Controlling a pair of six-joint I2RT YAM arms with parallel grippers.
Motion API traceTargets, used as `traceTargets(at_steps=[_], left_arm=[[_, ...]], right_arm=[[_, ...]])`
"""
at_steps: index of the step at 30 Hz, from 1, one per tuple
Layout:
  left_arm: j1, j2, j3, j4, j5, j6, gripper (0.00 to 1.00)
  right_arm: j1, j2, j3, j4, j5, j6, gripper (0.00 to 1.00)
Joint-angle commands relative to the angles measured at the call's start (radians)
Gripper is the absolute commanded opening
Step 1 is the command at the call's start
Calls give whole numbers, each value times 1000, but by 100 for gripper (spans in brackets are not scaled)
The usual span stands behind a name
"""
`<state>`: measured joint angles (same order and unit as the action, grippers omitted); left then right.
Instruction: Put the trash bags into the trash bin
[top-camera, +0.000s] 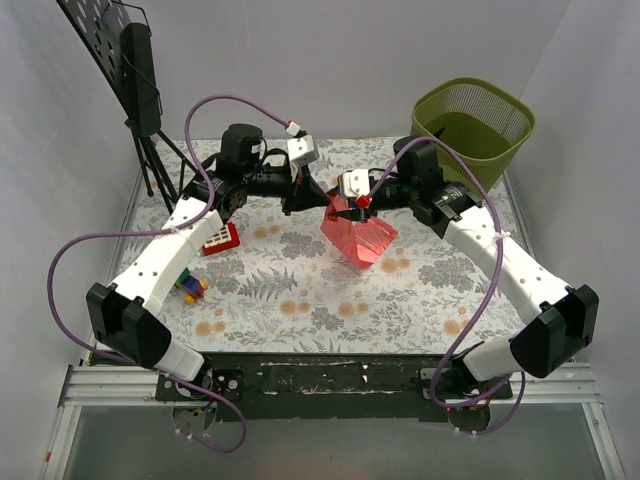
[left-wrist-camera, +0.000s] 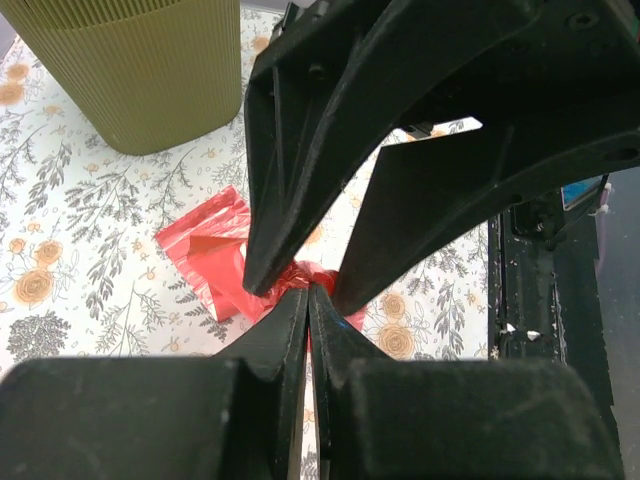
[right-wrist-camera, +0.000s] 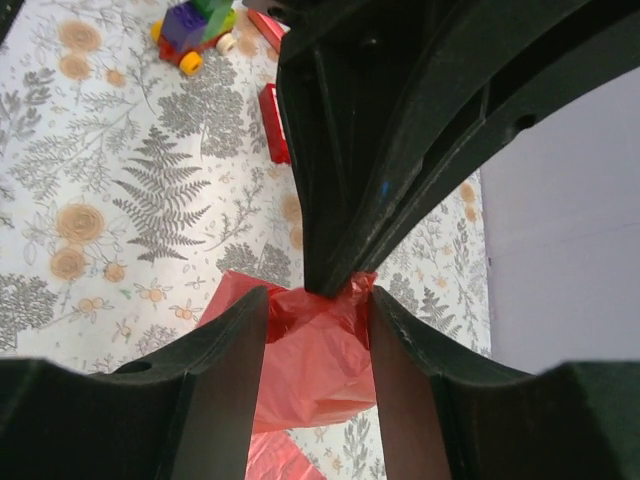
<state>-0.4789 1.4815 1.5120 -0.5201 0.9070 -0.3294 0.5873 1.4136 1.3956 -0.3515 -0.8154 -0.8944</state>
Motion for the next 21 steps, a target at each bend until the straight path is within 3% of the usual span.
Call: traceTargets(at_steps=[1,21], left_arm=[[14,-10,36,-34,33,-8,0],[20,-13,11,-58,18,47,0]], right_arm=[[-1,-18,5,9,50,-89,51],[-6,-73,72,-96,25,-71,48]])
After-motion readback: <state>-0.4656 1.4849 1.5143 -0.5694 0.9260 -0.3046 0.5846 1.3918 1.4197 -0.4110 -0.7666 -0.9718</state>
